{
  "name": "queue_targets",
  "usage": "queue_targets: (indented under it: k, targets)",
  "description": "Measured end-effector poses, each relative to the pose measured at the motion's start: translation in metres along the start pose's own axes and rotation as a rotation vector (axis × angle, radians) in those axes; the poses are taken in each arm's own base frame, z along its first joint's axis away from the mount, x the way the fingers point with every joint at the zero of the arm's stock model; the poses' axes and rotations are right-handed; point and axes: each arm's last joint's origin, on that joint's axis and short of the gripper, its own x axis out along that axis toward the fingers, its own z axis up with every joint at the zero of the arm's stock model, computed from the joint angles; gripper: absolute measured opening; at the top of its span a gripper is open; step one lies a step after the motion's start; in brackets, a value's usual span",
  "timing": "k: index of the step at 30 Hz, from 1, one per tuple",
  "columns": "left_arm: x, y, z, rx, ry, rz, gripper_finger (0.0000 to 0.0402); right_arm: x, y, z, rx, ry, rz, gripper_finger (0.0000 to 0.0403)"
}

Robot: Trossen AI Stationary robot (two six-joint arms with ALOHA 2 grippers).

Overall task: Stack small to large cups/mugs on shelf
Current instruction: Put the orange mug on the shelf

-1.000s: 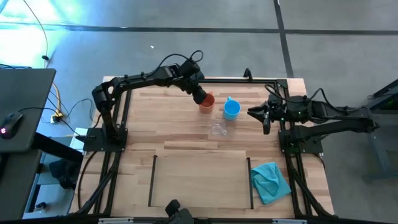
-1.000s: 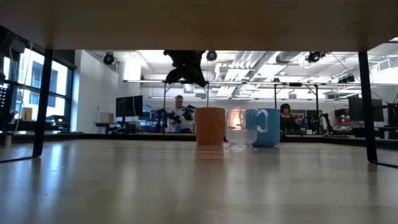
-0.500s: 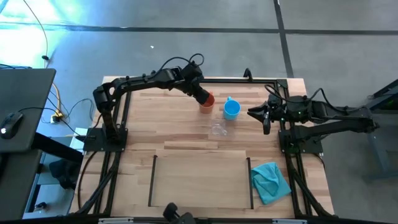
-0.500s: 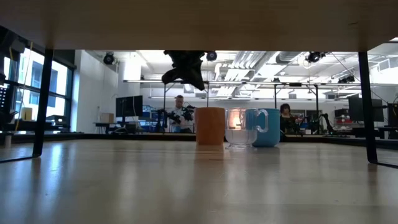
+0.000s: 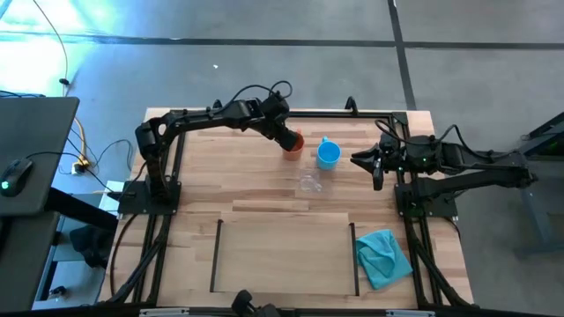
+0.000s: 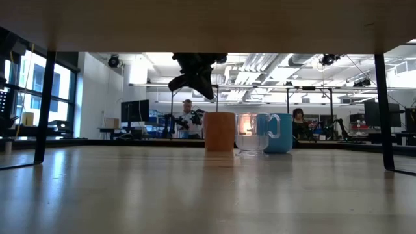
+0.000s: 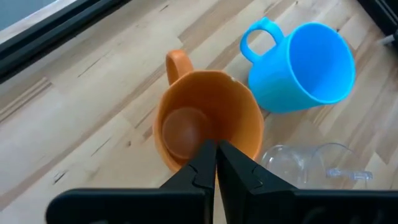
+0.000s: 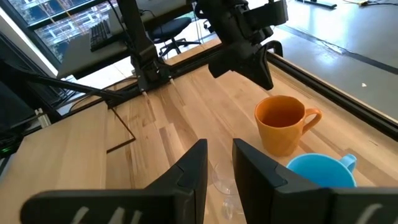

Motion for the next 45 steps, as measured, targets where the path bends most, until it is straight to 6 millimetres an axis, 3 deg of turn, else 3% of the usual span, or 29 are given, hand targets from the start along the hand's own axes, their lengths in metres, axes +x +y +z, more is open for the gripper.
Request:
queue_targets:
  k: [3, 11, 15, 29, 33, 45]
  targets:
    - [0.000, 0.000, 0.000, 0.001, 0.002, -0.005, 0.0035, 0.000, 0.000, 0.000, 0.000, 0.001, 0.004, 0.0067]
    - [0.000, 0.001, 0.000, -0.020, -0.010, 0.026, 0.0155, 0.000, 0.000, 0.000, 0.000, 0.004, 0.011, 0.0067]
    - [0.000, 0.002, 0.000, -0.020, -0.009, 0.046, 0.0188, 0.000, 0.000, 0.000, 0.004, 0.005, 0.014, 0.0067]
    - [0.003, 0.005, -0.004, -0.061, 0.011, 0.115, 0.0158, 0.000, 0.001, 0.000, 0.003, 0.010, 0.026, 0.0067]
    - [0.013, 0.007, -0.008, -0.074, 0.049, 0.124, 0.0163, 0.000, 0.001, 0.000, 0.004, 0.010, 0.026, 0.0067]
    - [0.015, 0.007, -0.008, -0.094, 0.050, 0.123, 0.0171, 0.000, 0.001, 0.000, 0.004, 0.012, 0.030, 0.0067]
